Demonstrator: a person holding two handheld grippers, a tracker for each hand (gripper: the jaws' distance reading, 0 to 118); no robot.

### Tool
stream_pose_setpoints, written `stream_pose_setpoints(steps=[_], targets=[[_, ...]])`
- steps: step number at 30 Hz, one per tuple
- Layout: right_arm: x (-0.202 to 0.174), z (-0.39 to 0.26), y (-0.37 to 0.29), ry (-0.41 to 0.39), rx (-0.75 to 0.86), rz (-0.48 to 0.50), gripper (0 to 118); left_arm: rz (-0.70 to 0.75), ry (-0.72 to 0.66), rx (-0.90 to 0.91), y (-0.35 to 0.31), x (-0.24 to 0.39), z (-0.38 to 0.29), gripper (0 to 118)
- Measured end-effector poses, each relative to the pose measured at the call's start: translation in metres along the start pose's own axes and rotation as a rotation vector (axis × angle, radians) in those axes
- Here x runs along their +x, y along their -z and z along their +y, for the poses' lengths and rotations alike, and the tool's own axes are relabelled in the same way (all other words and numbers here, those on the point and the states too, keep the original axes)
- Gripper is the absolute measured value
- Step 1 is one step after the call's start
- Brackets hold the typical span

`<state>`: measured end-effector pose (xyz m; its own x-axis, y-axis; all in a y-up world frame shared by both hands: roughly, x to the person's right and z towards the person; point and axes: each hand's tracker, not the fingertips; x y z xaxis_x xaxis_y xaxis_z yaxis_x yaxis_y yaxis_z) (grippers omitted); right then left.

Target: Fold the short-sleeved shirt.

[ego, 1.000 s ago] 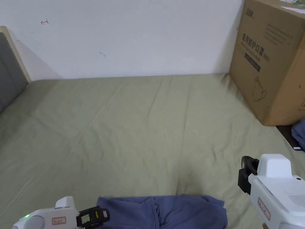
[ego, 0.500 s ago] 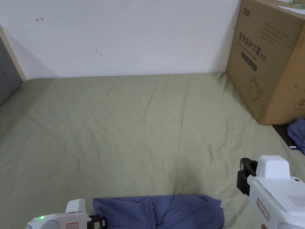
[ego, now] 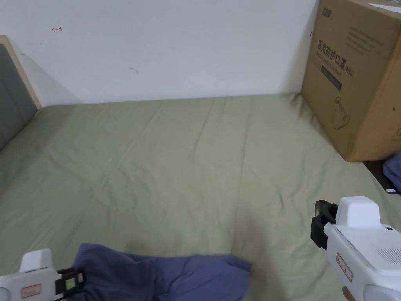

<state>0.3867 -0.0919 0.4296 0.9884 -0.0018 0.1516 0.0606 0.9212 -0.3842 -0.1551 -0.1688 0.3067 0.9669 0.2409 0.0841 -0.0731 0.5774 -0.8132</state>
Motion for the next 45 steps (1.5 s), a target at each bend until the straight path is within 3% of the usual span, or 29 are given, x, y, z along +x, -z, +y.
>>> stream_pose_setpoints(steps=[4,10,16,24,26,29,30,32,41,45], targets=[[-0.003,-0.001,0.0,0.001,-0.001,0.014,0,0.013,0.022,0.019,-0.027,0.018,0.008,9],[-0.004,-0.002,0.0,0.01,0.001,0.025,0,-0.097,0.115,-0.005,-0.029,0.11,0.024,9],[0.001,-0.004,-0.007,0.008,0.004,0.019,0,-0.193,0.251,-0.1,0.02,0.197,0.016,9],[0.016,-0.011,-0.016,0.014,-0.011,-0.018,0,-0.216,0.361,-0.305,0.104,0.272,-0.036,11],[0.02,-0.012,-0.017,0.016,-0.016,-0.027,0,-0.195,0.385,-0.315,0.115,0.28,-0.049,20],[0.024,-0.013,-0.019,0.02,-0.018,-0.037,0,-0.204,0.357,-0.3,0.114,0.284,-0.054,55],[0.026,-0.013,-0.02,0.02,-0.018,-0.041,0,-0.253,0.322,-0.28,0.11,0.283,-0.052,72],[0.028,-0.013,-0.02,0.023,-0.017,-0.045,0,-0.307,0.28,-0.262,0.1,0.282,-0.045,86],[0.025,-0.007,-0.018,0.031,-0.002,-0.045,0,-0.254,0.293,0.021,0.032,0.247,-0.009,88],[0.022,-0.006,-0.015,0.029,0.0,-0.035,0,-0.194,0.286,0.005,0.035,0.221,-0.003,85]])
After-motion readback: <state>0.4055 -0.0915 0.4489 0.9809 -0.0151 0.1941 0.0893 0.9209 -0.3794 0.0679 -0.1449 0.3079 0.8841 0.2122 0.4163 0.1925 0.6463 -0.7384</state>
